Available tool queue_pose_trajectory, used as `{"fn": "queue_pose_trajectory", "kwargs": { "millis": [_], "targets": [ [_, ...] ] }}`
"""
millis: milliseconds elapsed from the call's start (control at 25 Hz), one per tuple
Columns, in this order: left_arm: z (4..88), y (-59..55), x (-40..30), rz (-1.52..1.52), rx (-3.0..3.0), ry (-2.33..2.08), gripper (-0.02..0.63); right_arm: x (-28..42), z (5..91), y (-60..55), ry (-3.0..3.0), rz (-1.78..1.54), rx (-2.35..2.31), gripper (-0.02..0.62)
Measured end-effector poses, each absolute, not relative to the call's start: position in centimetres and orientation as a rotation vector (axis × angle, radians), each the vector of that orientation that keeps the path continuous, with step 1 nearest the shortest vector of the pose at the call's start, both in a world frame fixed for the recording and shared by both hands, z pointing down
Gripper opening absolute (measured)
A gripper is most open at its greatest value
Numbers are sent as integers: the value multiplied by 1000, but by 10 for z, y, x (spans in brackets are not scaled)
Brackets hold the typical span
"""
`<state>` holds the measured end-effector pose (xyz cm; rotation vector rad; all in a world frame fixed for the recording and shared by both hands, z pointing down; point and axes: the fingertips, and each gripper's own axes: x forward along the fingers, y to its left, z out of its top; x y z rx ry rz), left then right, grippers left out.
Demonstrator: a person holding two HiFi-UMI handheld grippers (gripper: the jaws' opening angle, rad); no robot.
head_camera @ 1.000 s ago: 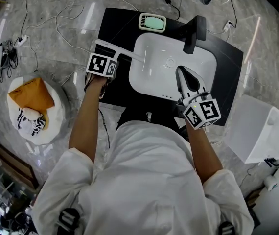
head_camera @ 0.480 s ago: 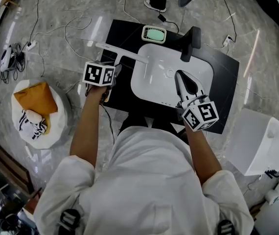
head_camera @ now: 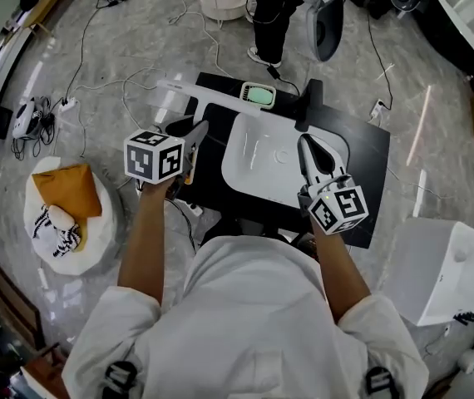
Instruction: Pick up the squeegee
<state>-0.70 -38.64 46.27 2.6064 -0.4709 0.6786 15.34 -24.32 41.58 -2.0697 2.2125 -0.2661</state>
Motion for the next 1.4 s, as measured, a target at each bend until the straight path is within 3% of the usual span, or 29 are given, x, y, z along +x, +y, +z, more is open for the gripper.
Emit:
{"fn": "queue_pose_trajectory", "kwargs": {
  "millis": [600,1040,1400],
  "targets": [
    [312,-319,-9,145,2915,-483,89,166,318,-206,2234,39,-1996,15],
    [299,-306,-26,-96,2961,-645,89,165,303,-195,2267,91,-1984,15],
    [321,-303,-34,-123,2926,-744,89,168,306,-193,2279,73,-1980,14]
  ]
}}
